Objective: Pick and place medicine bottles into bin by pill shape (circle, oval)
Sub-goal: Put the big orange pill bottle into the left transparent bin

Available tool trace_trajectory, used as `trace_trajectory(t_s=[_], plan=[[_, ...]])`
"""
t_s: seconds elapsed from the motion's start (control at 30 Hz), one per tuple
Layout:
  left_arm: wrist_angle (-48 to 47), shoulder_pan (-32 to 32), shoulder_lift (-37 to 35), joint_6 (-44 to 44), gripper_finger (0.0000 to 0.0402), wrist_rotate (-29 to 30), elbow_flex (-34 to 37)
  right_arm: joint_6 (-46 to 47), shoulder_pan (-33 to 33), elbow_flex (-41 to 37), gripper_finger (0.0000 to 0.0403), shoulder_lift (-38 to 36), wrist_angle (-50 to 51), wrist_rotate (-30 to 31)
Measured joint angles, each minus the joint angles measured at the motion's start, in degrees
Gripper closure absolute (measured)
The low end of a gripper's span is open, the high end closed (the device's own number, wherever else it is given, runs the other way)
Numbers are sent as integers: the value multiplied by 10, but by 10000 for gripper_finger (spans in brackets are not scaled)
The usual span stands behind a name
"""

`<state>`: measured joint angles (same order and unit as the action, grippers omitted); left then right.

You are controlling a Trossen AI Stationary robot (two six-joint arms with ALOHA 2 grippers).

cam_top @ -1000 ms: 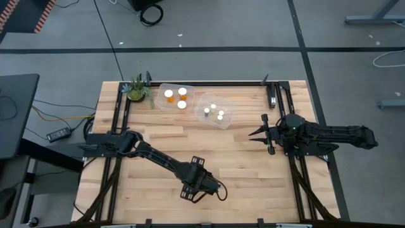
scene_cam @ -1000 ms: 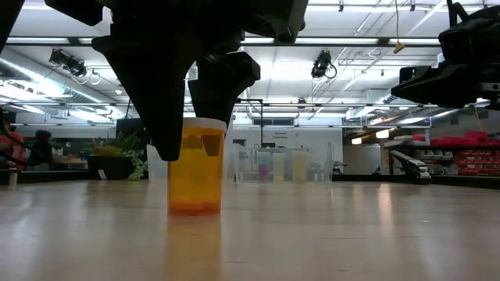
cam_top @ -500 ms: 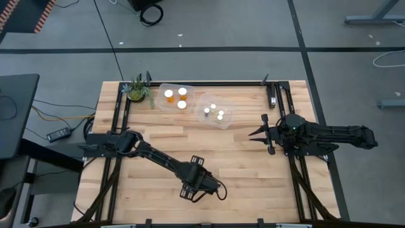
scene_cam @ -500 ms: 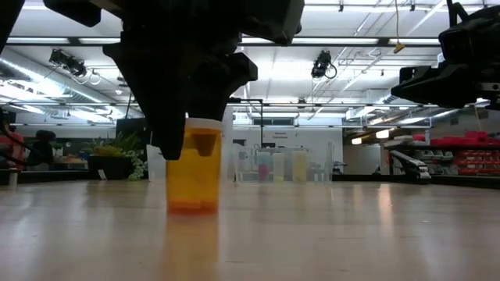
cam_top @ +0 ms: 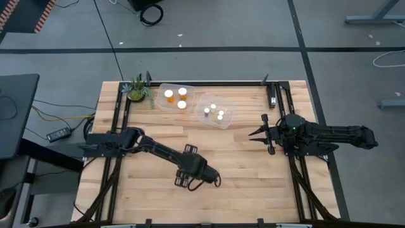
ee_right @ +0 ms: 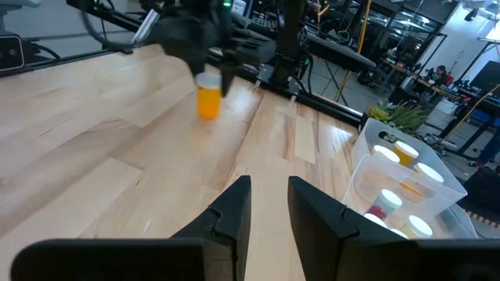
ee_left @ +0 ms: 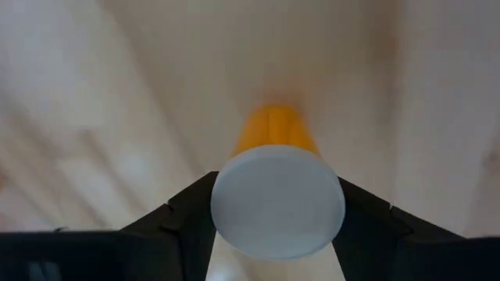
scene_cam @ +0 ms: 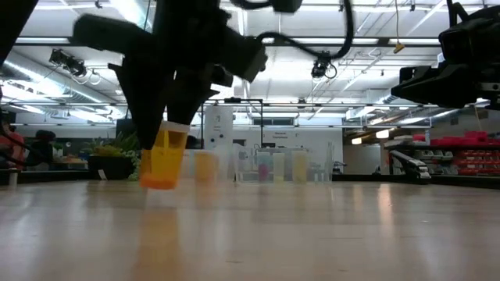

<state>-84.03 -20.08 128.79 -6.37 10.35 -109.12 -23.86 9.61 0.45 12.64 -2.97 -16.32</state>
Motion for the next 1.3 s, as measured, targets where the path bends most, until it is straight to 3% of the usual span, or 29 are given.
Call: trace_trajectory(t_s=[0.37, 0.73, 1.0, 1.13, 1.3], plan=[[-60, 70, 0, 38, 159, 39, 0, 0, 0, 0, 310, 0, 0, 0], [-60, 147, -10, 78, 226, 49, 0, 0, 0, 0, 310, 0, 0, 0], [-60, 162, -21, 61, 269, 18, 0, 0, 0, 0, 310, 0, 0, 0], [-60, 160, -31, 38, 258, -19, 0, 0, 0, 0, 310, 0, 0, 0], [-60, 150, -41, 12, 214, -25, 0, 0, 0, 0, 310, 0, 0, 0]])
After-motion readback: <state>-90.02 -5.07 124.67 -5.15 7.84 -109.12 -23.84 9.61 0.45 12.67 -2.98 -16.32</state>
